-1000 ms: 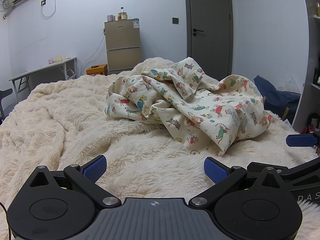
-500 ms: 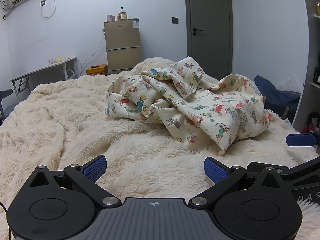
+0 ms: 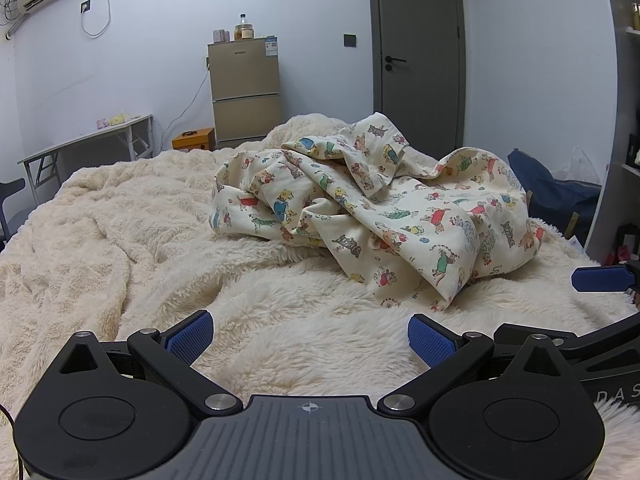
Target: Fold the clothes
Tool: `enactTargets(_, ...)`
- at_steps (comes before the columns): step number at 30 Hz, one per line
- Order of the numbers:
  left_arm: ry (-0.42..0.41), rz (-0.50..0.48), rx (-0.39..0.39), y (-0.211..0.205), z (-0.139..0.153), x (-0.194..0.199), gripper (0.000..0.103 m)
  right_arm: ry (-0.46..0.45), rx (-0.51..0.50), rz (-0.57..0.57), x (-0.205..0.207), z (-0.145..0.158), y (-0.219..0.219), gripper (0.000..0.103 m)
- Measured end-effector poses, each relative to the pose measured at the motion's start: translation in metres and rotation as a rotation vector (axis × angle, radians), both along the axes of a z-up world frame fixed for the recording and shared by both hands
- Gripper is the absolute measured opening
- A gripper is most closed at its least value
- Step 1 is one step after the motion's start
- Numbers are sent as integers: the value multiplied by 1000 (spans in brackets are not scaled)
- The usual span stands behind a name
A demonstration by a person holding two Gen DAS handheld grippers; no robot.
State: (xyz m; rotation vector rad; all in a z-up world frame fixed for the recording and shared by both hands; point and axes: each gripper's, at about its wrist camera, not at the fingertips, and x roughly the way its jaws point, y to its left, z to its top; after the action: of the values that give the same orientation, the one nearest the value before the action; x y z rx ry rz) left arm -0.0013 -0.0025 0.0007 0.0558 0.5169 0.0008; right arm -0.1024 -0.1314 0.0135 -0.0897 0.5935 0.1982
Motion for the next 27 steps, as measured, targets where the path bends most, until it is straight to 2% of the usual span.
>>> enactTargets(27, 2, 3, -5, 1, 0, 1, 103, 5, -2, 7, 1, -1, 0, 103)
